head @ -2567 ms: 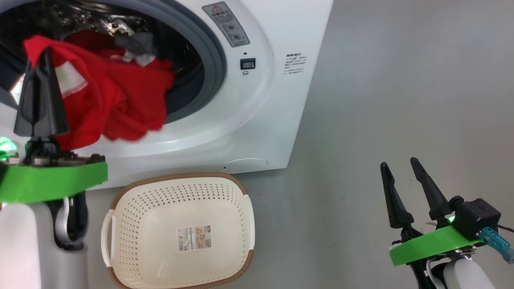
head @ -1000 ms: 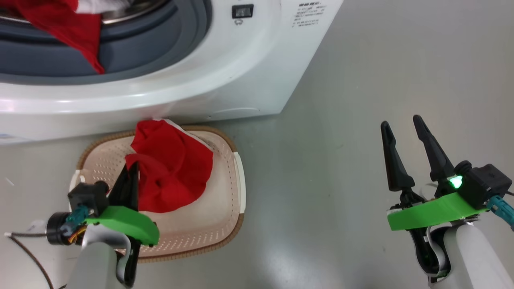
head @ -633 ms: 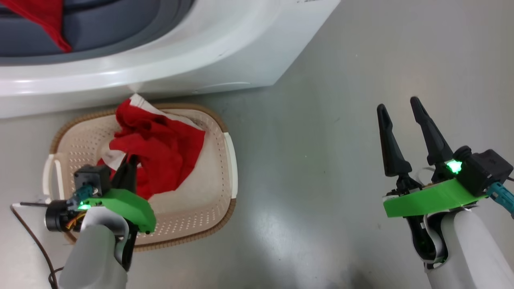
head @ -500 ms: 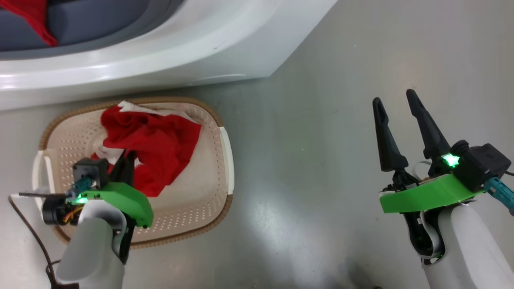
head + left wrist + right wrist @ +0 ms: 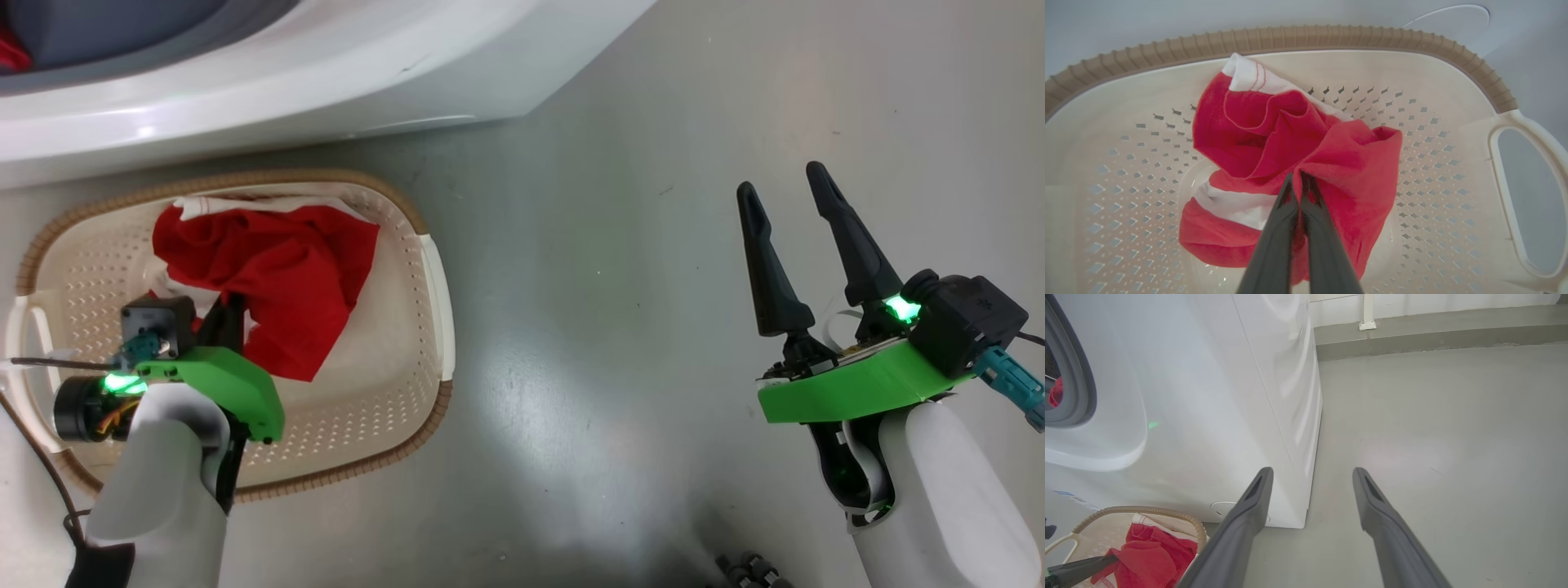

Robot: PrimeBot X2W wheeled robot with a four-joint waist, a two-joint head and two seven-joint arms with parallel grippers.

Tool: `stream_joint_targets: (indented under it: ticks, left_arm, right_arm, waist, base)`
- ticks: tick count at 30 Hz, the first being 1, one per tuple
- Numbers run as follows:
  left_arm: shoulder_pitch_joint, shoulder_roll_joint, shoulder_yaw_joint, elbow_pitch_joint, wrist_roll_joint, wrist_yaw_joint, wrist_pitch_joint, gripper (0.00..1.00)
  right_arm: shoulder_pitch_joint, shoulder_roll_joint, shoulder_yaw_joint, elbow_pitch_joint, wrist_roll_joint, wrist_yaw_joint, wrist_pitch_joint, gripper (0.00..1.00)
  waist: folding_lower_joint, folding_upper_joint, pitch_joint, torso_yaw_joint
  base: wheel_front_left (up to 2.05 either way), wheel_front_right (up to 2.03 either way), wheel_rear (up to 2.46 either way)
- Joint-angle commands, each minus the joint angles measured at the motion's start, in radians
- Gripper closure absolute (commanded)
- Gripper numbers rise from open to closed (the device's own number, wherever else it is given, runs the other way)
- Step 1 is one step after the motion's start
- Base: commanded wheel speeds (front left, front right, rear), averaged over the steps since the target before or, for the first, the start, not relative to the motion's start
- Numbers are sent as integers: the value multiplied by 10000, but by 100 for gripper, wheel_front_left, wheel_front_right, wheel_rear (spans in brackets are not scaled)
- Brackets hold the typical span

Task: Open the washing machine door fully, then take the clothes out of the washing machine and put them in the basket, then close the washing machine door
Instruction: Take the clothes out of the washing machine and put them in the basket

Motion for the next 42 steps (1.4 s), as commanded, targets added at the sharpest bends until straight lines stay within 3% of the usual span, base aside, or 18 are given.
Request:
stream_joint_targets:
  ticks: [1,6,9,10,12,29,42]
  left_arm:
    - [119,347,241,-19,36,9,-51,100]
    - [-9,288,321,125,-76,30,-51,100]
    - [7,226,357,144,-152,22,-51,64]
    - [26,203,370,152,-176,20,-51,31]
    - [86,158,434,140,-248,19,-51,0]
    - [1262,-169,732,-889,-598,-36,-51,0]
    - [2414,-328,808,-2809,-786,-55,-51,0]
  right_arm:
    - [104,31,189,-256,70,63,-65,0]
    - [86,31,146,-296,29,63,-65,0]
    - [67,31,149,-243,-1,63,-65,0]
    - [55,31,140,-229,-15,63,-65,0]
    - [54,31,107,-204,-42,63,-65,0]
    - [444,-26,-1,140,-166,63,-65,0]
    - [1088,-182,-101,354,-80,63,-65,0]
  waist:
    - [0,-1,67,-37]
    - [0,-1,132,-1]
    - [0,-1,65,37]
    - [0,-1,14,55]
    - [0,-1,-98,99]
    - [0,-1,-1732,638]
    - [0,-1,-3282,996]
  base:
    - [0,0,0]
    - [0,0,0]
    - [0,0,0]
    - [0,0,0]
    - [0,0,0]
    - [0,0,0]
    - [0,0,0]
